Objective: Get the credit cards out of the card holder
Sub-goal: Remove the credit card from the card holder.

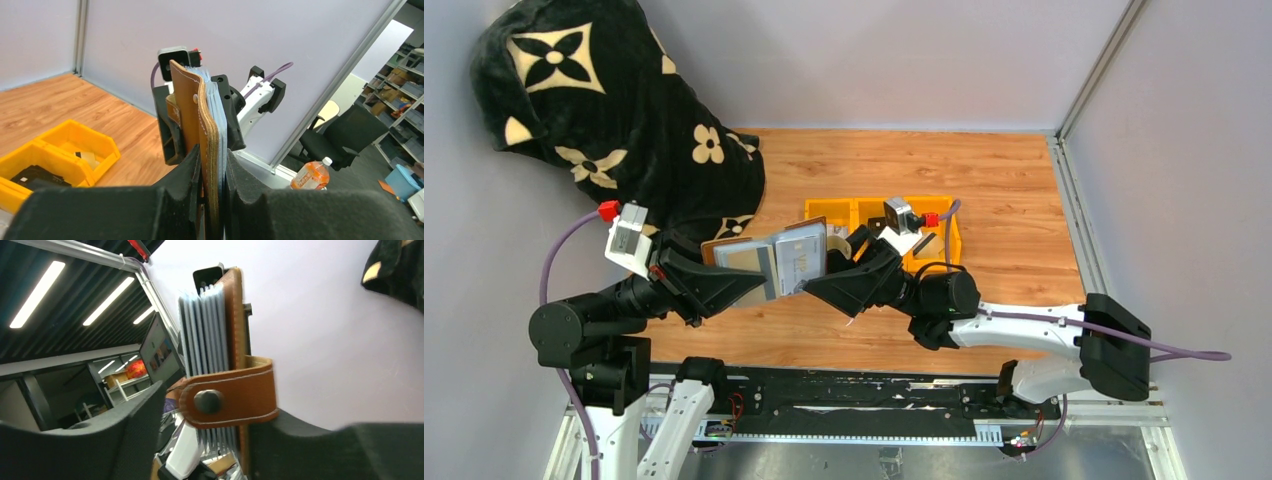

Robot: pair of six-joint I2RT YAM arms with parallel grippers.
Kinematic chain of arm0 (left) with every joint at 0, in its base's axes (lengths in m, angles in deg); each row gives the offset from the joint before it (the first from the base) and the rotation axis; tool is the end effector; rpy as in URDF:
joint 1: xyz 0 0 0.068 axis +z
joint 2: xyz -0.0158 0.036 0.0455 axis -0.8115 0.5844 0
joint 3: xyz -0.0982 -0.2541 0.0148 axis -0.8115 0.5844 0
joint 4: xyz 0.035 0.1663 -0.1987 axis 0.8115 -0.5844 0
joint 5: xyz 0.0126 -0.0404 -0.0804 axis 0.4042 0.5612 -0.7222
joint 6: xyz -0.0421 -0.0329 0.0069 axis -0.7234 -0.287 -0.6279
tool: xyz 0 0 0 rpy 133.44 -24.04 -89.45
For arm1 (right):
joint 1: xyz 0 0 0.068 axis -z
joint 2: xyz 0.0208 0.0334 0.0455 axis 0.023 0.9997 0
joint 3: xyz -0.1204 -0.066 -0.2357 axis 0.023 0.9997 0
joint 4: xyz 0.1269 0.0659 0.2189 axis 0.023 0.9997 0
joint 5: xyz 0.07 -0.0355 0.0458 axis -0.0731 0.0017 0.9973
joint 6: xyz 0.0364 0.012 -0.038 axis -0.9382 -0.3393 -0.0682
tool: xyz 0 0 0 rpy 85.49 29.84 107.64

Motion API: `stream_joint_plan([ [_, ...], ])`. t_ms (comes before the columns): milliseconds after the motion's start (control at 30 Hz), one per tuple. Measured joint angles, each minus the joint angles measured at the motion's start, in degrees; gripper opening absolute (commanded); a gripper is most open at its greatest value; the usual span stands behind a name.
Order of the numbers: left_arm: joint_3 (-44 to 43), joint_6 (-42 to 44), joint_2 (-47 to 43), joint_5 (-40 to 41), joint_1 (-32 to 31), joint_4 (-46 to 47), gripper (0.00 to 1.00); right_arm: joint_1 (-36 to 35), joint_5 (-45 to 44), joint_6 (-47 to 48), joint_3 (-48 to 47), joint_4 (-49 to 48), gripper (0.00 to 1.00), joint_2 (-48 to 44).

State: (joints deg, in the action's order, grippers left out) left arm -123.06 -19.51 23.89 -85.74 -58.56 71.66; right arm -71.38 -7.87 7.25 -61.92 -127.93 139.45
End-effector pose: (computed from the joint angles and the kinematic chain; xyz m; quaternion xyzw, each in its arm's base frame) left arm 0.0291 -0.0334 0.4707 0.2291 0.5565 -0.5876 0.5409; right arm 0.0813 0.2480 0.3833 -0.1504 0.2841 0.8535 0.4101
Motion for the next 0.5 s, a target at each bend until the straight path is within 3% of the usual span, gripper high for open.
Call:
stream_joint_plan([
  [67, 0.0, 0.35, -0.07, 0.17, 0.0, -0.52, 0.13, 0.0, 0.26, 1.11, 0.0, 1.92, 0.2, -0.66],
  [133, -0.02, 1.42, -0.33, 0.55, 0.0, -2.08, 0.4, 0.17, 0.28, 2.56, -0.07, 6.64, 0.03, -2.58],
  [233, -0.5, 6.16, -0.87, 0.79, -0.02, -6.86, 0.68, 0.66, 0.5, 7.06, -1.57, 21.2, 0.0, -8.31],
  [367, -4.17, 18.01, -0.74, 2.64, -0.02, -19.98, 0.72, 0.72, 0.44, 17.03, -10.71, 46.99, 0.0, -14.43],
  [500, -8.63, 29.94, -0.13, 5.55, -0.02, -30.6, 0.74, 0.74, 2.34, 29.7, -29.05, 77.09, 0.0, -13.22],
])
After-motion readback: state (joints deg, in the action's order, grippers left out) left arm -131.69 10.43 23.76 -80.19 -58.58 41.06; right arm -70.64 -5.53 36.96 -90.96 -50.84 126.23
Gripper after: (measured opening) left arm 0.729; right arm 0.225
